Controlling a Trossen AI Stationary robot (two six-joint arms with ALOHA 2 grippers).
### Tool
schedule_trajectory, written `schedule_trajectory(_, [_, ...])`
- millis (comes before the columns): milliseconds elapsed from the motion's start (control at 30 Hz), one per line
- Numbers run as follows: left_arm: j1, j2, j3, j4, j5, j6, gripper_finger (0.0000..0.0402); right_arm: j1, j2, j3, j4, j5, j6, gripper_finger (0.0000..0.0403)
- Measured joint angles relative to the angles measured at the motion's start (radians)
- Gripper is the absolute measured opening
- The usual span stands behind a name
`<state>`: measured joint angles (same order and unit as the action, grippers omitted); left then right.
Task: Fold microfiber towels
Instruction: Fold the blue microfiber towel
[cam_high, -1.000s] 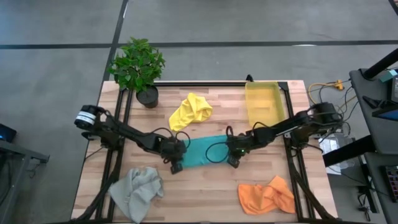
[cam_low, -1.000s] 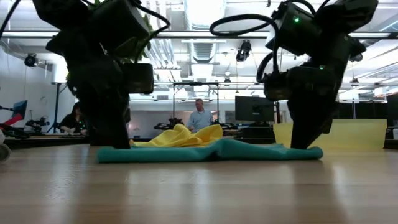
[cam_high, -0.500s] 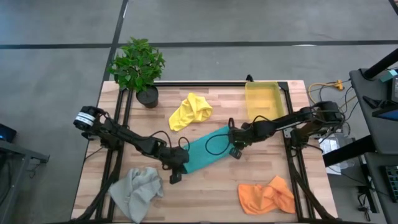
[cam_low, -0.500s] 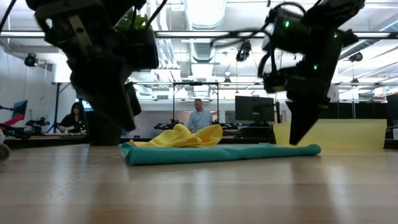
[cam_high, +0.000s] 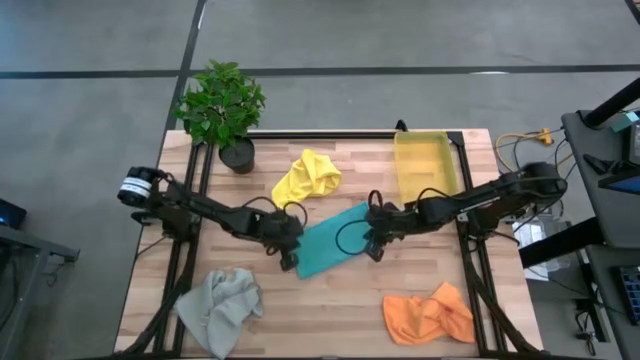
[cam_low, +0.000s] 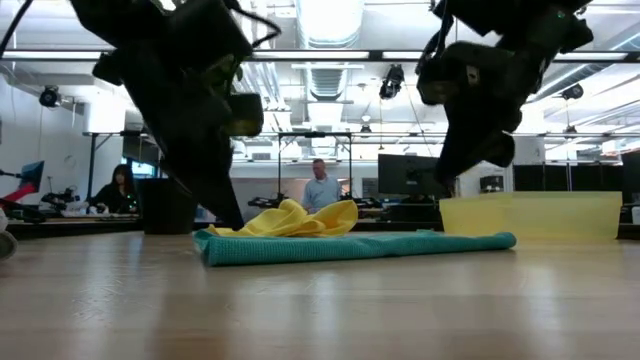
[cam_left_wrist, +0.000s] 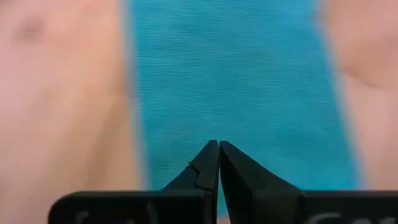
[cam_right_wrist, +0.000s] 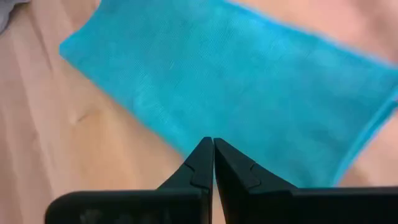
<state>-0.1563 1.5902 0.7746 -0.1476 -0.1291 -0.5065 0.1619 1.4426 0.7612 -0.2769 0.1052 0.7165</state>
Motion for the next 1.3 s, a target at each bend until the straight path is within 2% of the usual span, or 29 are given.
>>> schedule_trajectory(100, [0.034,0.0,-0.004,-0.048,-0.037,0.0,0.0,0.004,0.032,0.0,-0.012,-0.025,0.068,0.0009])
schedule_trajectory(267, [0.037,-0.001,-0.013,-0.049,-0.029,-0.002,0.0,0.004,0.087,0.0,-0.023,-0.037,0.099,0.0009])
schedule_trajectory(433, [0.001,0.006,-0.015,-0.044,0.042,-0.038,0.0,-0.013,0.142,0.0,-0.033,-0.036,0.095,0.0009])
schedule_trajectory(633, [-0.084,0.013,-0.015,-0.042,0.047,-0.129,0.0,-0.025,0.151,0.0,-0.047,-0.029,0.073,0.0009])
schedule_trajectory(733, [-0.132,0.033,-0.014,-0.011,0.049,-0.18,0.0,-0.025,0.128,0.0,-0.053,-0.024,0.061,0.0009])
schedule_trajectory(800, [-0.159,0.058,-0.014,0.052,0.09,-0.195,0.0,-0.025,0.112,0.0,-0.058,-0.022,0.059,0.0009])
schedule_trajectory(967, [-0.214,0.166,0.003,0.31,0.262,-0.193,0.0,-0.021,0.049,0.0,-0.067,0.014,0.054,0.0009])
schedule_trajectory(1033, [-0.224,0.199,0.032,0.34,0.309,-0.183,0.0,-0.018,0.017,0.0,-0.065,0.031,0.048,0.0009])
schedule_trajectory(1133, [-0.225,0.208,0.062,0.332,0.315,-0.144,0.0,-0.007,-0.041,0.0,-0.066,0.047,0.04,0.0009])
schedule_trajectory(1300, [-0.19,0.148,0.071,0.337,0.304,-0.034,0.0,0.029,-0.138,0.0,-0.066,0.089,0.036,0.0009])
